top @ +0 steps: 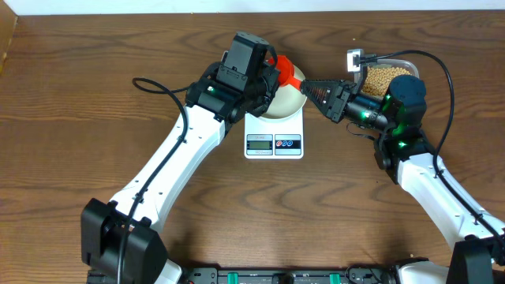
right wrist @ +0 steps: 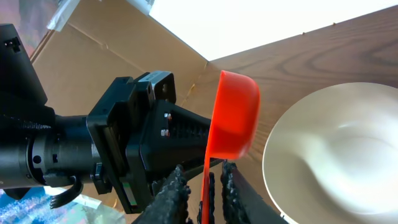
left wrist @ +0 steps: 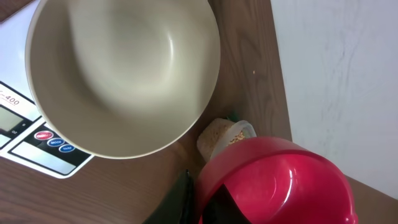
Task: Scoop item into bowl and weigh 50g on scale
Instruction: 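Close the right gripper on the scoop handle, then open left gripper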
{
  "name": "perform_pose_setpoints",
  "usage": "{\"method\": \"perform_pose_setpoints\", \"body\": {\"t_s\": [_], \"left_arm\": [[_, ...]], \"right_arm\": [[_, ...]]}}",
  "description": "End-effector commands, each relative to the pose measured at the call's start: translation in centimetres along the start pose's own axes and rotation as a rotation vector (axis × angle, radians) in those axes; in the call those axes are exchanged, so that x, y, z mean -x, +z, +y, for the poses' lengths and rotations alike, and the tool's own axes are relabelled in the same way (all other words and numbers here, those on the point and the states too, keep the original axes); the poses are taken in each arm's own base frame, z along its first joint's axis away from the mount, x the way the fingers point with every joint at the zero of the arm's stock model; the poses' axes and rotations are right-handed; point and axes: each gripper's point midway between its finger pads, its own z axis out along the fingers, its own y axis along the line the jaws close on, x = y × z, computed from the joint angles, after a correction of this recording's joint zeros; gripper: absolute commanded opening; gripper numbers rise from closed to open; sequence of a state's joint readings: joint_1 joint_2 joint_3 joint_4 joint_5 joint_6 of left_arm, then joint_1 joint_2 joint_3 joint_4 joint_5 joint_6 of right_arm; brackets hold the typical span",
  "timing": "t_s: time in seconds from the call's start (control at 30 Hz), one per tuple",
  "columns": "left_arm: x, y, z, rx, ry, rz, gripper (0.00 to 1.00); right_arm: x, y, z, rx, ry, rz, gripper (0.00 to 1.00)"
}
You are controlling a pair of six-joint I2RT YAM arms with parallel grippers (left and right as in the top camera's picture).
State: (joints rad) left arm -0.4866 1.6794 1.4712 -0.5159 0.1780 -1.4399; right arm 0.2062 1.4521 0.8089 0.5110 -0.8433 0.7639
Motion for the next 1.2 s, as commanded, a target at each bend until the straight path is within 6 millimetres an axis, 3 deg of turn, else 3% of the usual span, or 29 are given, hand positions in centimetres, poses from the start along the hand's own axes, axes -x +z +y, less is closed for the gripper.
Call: {"method": "perform_pose_setpoints", "body": {"t_s": [0.0,1.17], "left_arm": [[-0.1,-0.1,-0.1,-0.002,0.017,0.000,0.06],[-0.5,-0.1,0.6,0.026,0.033,0.021,0.07]], "right_arm": [[0.4,0.2,0.3,0.004,-0.027,-0.002,0.17],[-0.7,0.8,0.4,0.006,-0.033,0.029,0.08]]}}
